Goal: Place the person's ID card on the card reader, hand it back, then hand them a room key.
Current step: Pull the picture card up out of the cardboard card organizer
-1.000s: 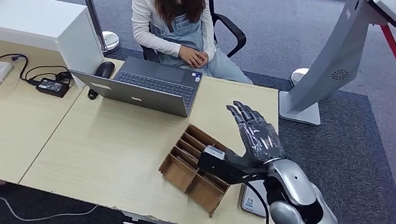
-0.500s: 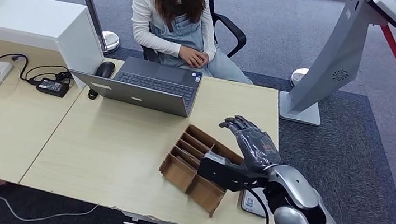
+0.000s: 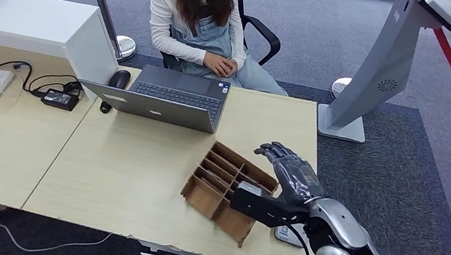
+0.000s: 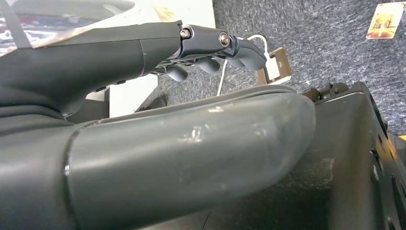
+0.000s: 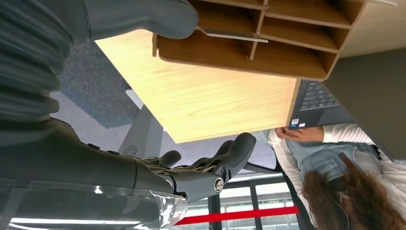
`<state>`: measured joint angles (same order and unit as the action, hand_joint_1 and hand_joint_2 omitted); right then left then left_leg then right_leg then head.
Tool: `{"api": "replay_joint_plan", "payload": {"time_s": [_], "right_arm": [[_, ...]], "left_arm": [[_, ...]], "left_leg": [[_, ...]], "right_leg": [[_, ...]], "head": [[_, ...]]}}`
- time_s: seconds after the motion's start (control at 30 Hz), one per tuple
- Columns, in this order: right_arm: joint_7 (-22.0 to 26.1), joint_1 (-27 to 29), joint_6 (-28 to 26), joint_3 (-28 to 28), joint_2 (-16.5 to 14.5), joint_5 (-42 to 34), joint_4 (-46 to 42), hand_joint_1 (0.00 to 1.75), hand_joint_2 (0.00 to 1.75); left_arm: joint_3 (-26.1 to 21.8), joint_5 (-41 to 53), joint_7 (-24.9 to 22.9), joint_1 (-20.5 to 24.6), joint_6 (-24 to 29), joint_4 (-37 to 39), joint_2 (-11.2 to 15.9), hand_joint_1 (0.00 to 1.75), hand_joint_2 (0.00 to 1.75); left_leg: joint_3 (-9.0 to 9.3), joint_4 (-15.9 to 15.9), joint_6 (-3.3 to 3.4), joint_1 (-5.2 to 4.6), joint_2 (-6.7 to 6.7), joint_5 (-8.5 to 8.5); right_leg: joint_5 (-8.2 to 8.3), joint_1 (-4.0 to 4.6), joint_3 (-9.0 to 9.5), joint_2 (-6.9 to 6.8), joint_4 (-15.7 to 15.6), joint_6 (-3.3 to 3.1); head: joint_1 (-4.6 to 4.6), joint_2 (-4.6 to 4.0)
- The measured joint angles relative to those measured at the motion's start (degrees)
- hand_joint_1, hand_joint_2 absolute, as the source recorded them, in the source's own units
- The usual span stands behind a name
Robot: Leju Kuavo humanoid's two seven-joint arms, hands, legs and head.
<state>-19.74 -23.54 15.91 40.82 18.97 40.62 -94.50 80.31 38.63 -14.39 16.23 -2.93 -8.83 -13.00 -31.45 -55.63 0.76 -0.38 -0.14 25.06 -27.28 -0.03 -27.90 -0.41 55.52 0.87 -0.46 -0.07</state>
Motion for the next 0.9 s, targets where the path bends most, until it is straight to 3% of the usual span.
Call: {"api": "replay_joint_plan", "payload": {"time_s": [0.33, 0.67, 0.9], "right_arm": [[0.13, 2.46, 0.2, -0.1, 0.44, -0.58, -0.61, 0.57, 1.75], [1.49, 3.68, 0.97, 0.14, 0.37, -2.35, -0.86, 0.79, 1.75], [1.96, 4.08, 1.17, 0.45, 0.33, -3.72, -0.86, 0.81, 1.75]], "left_arm": [[-0.21, 0.15, -0.48, -0.01, 0.0, 0.0, 0.0, 0.0, 0.0], [-0.25, 0.2, -0.59, -0.01, -0.04, 0.0, 0.0, 0.0, 0.0], [-0.28, 0.36, -0.78, 0.0, -0.13, 0.0, 0.01, 0.0, 0.0]], "left_leg": [[0.0, 0.0, 0.0, 0.0, 0.0, 0.0], [0.0, 0.01, 0.0, 0.0, 0.0, 0.0], [0.0, 0.01, 0.0, 0.0, 0.0, 0.0]], "right_leg": [[0.0, 0.0, 0.01, 0.0, 0.0, 0.0], [0.0, 0.0, 0.01, 0.0, 0.0, 0.0], [0.0, 0.0, 0.01, 0.0, 0.0, 0.0]], "head": [[0.0, 0.0], [0.0, 0.0], [0.0, 0.0]]}}
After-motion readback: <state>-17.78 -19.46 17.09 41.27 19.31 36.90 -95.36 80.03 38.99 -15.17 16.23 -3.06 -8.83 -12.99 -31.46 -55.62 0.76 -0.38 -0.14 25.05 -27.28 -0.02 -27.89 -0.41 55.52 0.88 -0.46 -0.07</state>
